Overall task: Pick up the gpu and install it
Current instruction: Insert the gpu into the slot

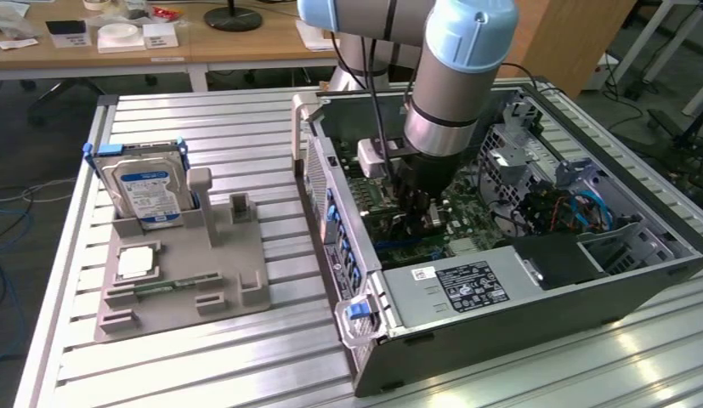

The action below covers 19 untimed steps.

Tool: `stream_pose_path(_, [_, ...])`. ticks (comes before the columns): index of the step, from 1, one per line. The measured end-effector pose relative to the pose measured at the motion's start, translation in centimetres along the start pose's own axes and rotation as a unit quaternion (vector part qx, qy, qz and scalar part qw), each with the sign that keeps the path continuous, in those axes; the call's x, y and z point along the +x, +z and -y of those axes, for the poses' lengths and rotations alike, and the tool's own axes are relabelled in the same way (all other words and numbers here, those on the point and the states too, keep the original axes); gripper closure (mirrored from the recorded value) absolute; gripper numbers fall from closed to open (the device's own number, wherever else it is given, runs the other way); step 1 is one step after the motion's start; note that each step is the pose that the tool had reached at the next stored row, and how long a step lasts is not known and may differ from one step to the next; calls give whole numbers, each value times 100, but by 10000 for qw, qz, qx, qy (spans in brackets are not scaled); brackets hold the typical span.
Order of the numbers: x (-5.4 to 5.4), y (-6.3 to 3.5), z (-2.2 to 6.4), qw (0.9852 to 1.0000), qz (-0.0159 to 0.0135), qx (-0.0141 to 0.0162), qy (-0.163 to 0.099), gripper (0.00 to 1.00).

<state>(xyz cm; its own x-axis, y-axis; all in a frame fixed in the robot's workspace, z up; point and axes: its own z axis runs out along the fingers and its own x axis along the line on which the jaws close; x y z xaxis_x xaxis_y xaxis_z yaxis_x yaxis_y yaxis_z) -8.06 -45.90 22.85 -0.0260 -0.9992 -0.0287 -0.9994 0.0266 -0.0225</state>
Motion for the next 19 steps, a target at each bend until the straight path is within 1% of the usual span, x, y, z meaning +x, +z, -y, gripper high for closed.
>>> stream_pose_path(10, [0,16,0,10000,2,1,0,72])
stream_pose_path(12, [-3,0,1,10000,12,6,0,72])
stream_pose_path(15, [-2,-40,1,10000,3,2,1,72])
stream_pose_path(19, [-2,-40,1,10000,2,2,0,72])
